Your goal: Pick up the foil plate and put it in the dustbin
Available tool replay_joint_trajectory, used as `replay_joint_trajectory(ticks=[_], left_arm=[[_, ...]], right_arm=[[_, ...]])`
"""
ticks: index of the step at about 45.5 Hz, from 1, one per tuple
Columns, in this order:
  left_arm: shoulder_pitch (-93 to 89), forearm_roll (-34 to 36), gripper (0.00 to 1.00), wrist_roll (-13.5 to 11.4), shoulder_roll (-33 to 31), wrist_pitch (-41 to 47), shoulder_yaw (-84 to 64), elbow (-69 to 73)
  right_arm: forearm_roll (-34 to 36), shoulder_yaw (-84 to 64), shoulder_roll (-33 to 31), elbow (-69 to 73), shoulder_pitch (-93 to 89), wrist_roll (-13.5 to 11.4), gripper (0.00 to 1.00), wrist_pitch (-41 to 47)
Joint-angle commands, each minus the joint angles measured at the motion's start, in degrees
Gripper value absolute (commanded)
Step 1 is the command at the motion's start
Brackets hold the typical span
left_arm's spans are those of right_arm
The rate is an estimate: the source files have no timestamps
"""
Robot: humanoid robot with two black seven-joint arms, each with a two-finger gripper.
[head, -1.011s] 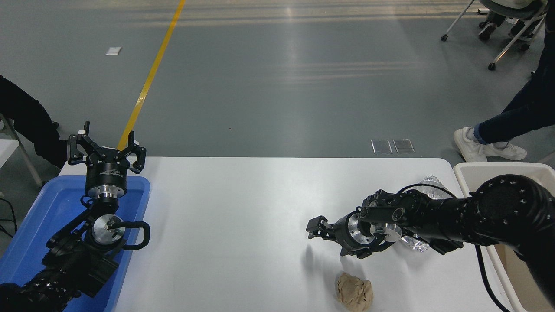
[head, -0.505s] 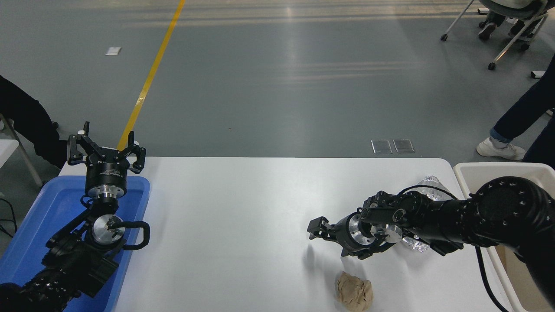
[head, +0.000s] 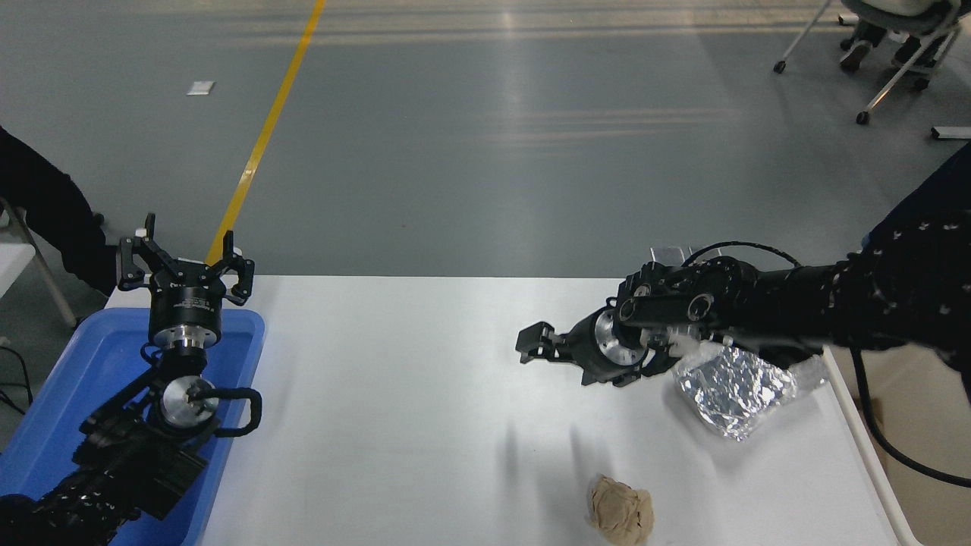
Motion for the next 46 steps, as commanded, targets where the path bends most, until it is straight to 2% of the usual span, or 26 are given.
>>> replay_joint_trajectory(ticks=[1,5,13,17,26,40,46], left_arm=[[0.0,-0.1,0.99,0.0,0.0,0.0,0.0,0.0],[0.0,-0.1,0.99,0.0,0.0,0.0,0.0,0.0],[0.0,-0.1,0.99,0.0,0.0,0.0,0.0,0.0],[0.0,-0.1,0.99,0.0,0.0,0.0,0.0,0.0],[0.0,-0.1,0.99,-0.1,0.0,0.0,0.0,0.0],[0.0,-0.1,0.99,0.0,0.1,0.0,0.0,0.0],[0.0,-0.1,0.99,0.0,0.1,0.0,0.0,0.0]], right_arm=[[0.0,-9.0,-10.0,12.5,17.7,-0.2,1.00,5.0],[-0.3,-10.7,-13.7,15.7,23.3,-0.8,1.00,8.2],[-1.6,-11.2,-19.5,18.5,32.9,-3.8,1.00,16.6],[-4.7,-11.2,-21.3,19.4,35.3,-3.9,1.00,18.0],[-16.9,-15.0,-22.5,21.8,41.1,-3.9,1.00,18.4],[-17.7,-20.0,-23.7,22.4,43.3,-3.9,1.00,18.4],[-17.7,-22.7,-26.7,21.8,41.7,-3.9,1.00,18.0]])
